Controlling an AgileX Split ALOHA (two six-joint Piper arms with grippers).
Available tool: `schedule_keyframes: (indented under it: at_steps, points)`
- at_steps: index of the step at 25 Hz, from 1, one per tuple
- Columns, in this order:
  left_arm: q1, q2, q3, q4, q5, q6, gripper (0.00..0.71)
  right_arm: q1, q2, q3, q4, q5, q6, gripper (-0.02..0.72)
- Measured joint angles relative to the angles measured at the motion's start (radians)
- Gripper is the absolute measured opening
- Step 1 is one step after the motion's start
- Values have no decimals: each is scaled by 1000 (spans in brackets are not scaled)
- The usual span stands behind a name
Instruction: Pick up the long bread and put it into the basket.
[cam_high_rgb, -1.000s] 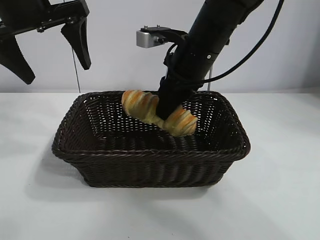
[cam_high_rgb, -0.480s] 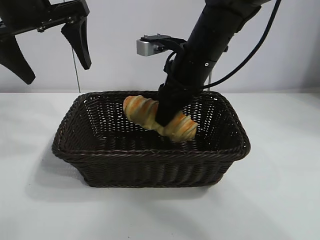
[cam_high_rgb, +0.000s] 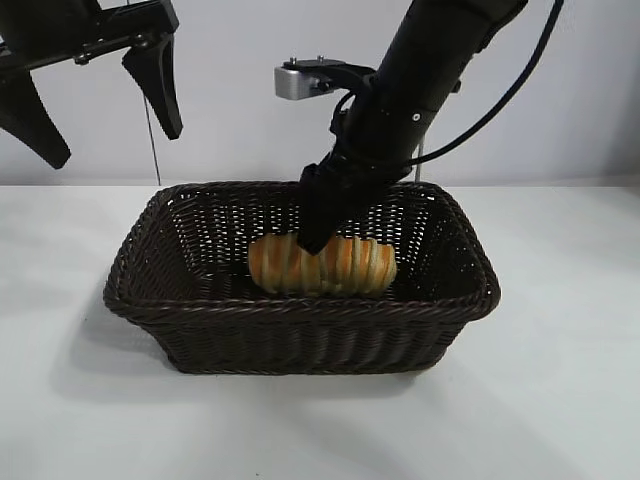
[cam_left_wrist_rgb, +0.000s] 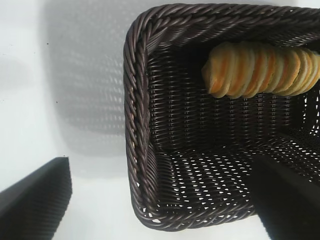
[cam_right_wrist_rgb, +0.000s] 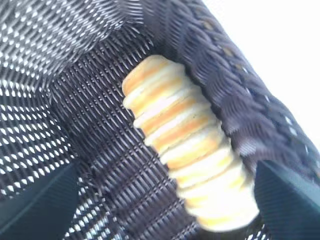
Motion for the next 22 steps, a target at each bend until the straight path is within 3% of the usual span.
schedule_keyframes:
  at_steps: [4, 6, 8, 12, 14, 17, 22]
  points:
    - [0, 0, 0, 0, 0, 0, 694, 0, 0, 0, -36, 25, 26, 684]
    - [0, 0, 0, 0, 0, 0, 694, 0, -3, 0, -56, 35, 72, 684]
    - [0, 0, 0, 0, 0, 0, 694, -3, -8, 0, -84, 44, 167, 684]
    - [0, 0, 0, 0, 0, 0, 694, -29, -33, -26, -124, 94, 464, 684]
    - [0, 0, 0, 0, 0, 0, 694, -42, -57, -41, -157, 122, 577, 685]
    - [0, 0, 0, 0, 0, 0, 694, -57, -87, -59, -200, 171, 659, 685]
    - [0, 0, 0, 0, 0, 0, 694, -91, -127, -63, -221, 235, 731, 685]
